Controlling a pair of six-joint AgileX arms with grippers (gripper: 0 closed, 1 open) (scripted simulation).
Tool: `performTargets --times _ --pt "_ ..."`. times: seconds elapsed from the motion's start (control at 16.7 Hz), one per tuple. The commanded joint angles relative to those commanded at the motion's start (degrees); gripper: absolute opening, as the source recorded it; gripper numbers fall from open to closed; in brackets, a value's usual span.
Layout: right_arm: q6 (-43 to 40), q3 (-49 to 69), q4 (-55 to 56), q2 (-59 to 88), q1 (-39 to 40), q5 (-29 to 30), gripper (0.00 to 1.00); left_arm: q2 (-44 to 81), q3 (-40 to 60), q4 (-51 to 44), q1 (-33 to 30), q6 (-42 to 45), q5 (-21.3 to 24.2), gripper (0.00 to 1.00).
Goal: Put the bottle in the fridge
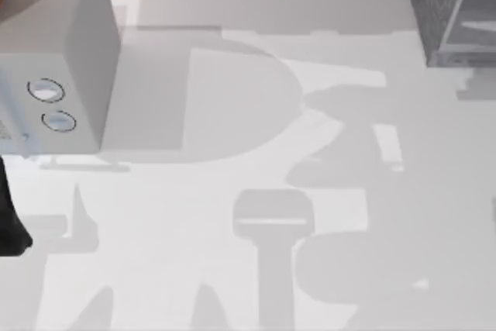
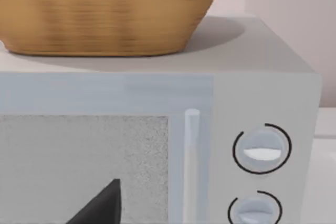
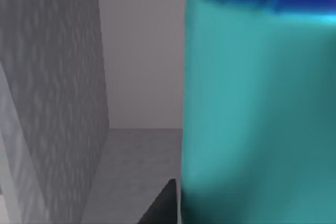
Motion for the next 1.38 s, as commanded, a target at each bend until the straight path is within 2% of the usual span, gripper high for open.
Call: performTargets --times 0.54,1.08,1.38 --pt "0.35 13.08 14.97 27.16 -3.3 -3.52 0.01 0.0 0.0 0.0 0.0 0.0 0.0 1.0" --pt "0.34 14.63 16.78 29.46 -3.8 -3.46 0.01 0.0 0.0 0.0 0.0 0.0 0.0 1.0" --pt "0.39 19.87 14.56 32.55 -3.55 -2.81 0.01 0.0 0.0 0.0 0.0 0.0 0.0 1.0"
